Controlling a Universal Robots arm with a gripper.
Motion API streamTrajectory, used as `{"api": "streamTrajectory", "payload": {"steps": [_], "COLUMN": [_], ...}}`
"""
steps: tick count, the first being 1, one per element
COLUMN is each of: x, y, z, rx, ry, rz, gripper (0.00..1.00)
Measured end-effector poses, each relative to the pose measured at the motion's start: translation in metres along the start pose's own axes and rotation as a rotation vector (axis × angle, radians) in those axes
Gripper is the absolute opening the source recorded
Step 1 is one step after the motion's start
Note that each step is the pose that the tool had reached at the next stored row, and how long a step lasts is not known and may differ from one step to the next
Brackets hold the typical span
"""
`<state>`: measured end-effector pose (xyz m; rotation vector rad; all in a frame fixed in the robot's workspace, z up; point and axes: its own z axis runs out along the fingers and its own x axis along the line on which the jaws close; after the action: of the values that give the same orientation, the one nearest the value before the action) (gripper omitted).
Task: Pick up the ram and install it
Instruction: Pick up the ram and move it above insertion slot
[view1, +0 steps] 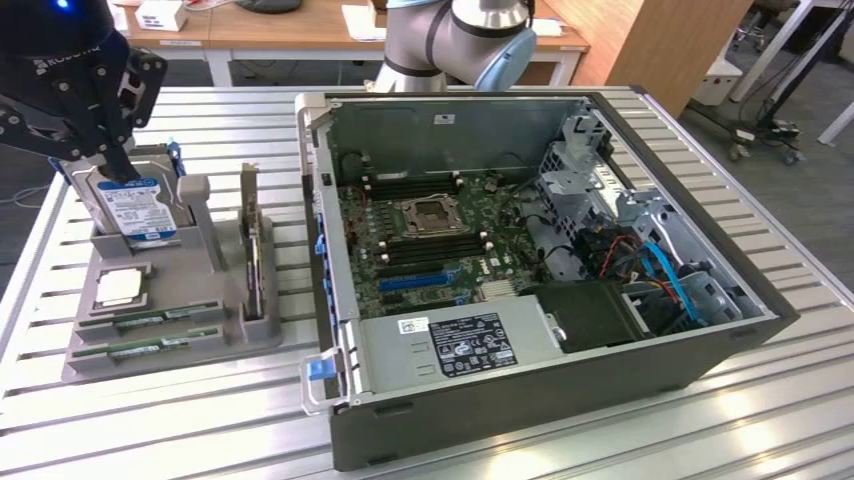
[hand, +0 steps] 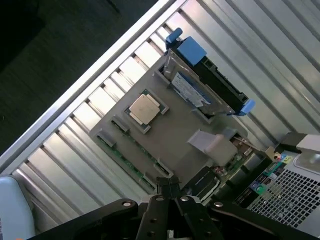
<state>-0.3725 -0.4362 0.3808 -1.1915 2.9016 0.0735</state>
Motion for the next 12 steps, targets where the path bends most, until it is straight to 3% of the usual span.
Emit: {"api": "streamTrajectory", "payload": {"steps": [5,12], "x": [0.0,0.0001], "y": [-0.0001,0.0001], "z": [0.0,0.0], "rx": [-0.0004,0.004], "ry": [0.0051,0.0171], "rz": [-0.086,-0.198], "gripper": [0.1,0.1]}}
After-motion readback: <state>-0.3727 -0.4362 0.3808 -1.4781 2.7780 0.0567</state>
